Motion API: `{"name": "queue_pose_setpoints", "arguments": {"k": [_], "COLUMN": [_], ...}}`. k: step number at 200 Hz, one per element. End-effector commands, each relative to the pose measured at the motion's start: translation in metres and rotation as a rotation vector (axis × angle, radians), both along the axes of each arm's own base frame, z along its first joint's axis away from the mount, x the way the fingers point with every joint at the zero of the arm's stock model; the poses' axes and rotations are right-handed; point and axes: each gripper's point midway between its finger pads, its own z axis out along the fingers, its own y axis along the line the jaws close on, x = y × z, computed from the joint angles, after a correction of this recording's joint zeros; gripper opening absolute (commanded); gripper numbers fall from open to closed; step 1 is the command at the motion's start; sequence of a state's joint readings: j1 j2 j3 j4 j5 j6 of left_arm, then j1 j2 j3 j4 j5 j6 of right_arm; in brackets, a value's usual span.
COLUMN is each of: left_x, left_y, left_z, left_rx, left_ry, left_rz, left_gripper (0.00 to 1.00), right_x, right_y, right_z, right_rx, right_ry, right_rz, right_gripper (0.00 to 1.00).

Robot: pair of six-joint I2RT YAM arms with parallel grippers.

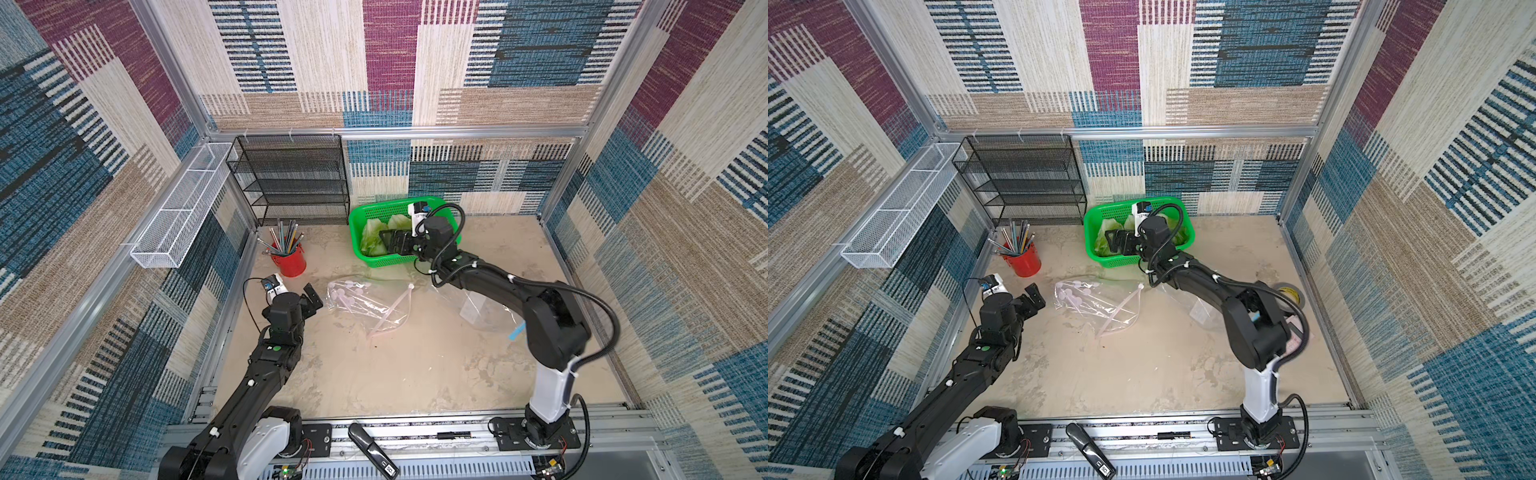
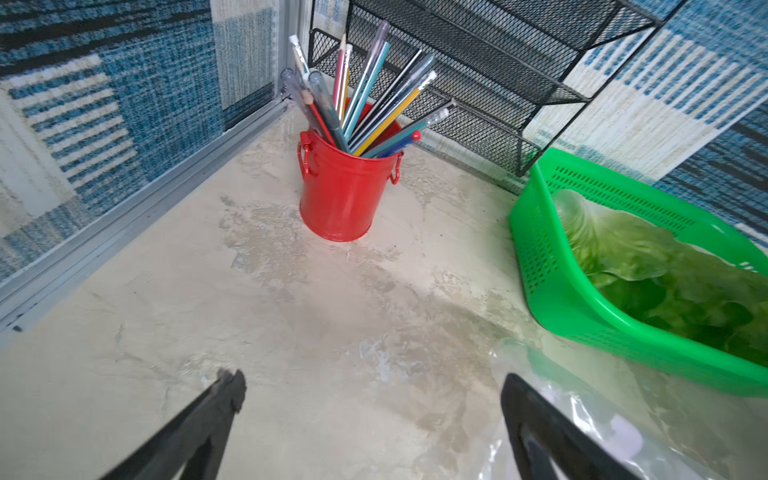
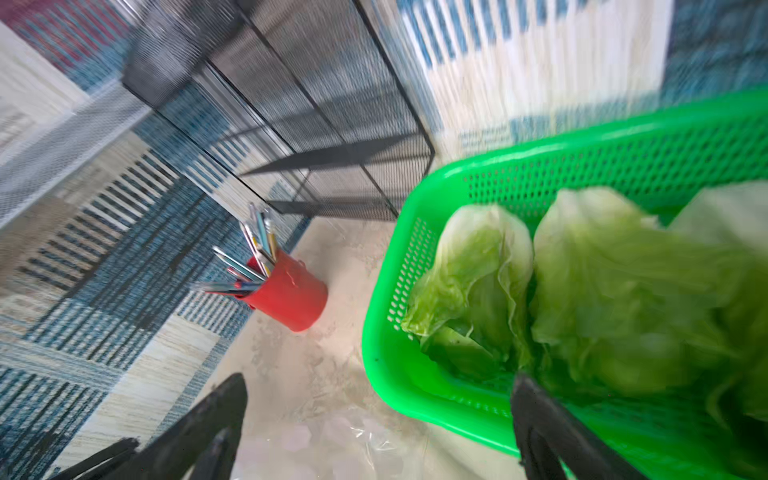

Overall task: Open the zip-top bag and take out the chinese cabbages
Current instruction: Place the Chinese cabbage in the basket, then reset both arms

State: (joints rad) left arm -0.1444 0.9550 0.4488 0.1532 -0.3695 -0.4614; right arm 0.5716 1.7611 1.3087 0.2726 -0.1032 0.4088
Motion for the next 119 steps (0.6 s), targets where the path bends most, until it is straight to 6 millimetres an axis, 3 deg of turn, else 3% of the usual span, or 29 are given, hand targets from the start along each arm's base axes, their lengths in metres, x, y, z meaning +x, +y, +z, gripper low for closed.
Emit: {"name": "queue_pose_setpoints", "arguments": {"k": [1,12,35,64,88,119], "left_x": [0.003,0.007,0.016,0.022,0.028,0.043], "left_y": [0.013,0.017,0.024,0.023,0.014,-0.001], "left_z": [-0.001,0.0,0.001,-0.012,-0.032,-0.033], "left_rx": [0.098,0.148,0.244,0.336,0.369,0.432], "left_ry": [0.024,0.034,0.019,-0.022,-0.016,-0.022], "left_rz": [0.051,0.061,0.077,0.046,-0.029,-0.142], "left_gripper": [0.99,0.99,0.99,0.99,0.99,0.99], "right_x": [-0.014,-0.026,-0.05,-0.072,-0.094,-0.098], "right_y": [-0.051,-0.081,-0.143,-0.218,-0.253,-0.28], "right_z": [0.021,0.017,-0.013,-0.054,-0.074,-0.099], "right_rx": [-0.155,-0.269,-0.475,-0.559,-0.517,-0.486], "right_ry": [-0.205,-0.262,-0.334,-0.348,-0.382,-0.352], "right_rz": [-0.165,-0.255,-0.379,-0.519,-0.566,-0.605], "right_gripper": [0.99,0.99,0.99,0.99,0.99,0.99]}}
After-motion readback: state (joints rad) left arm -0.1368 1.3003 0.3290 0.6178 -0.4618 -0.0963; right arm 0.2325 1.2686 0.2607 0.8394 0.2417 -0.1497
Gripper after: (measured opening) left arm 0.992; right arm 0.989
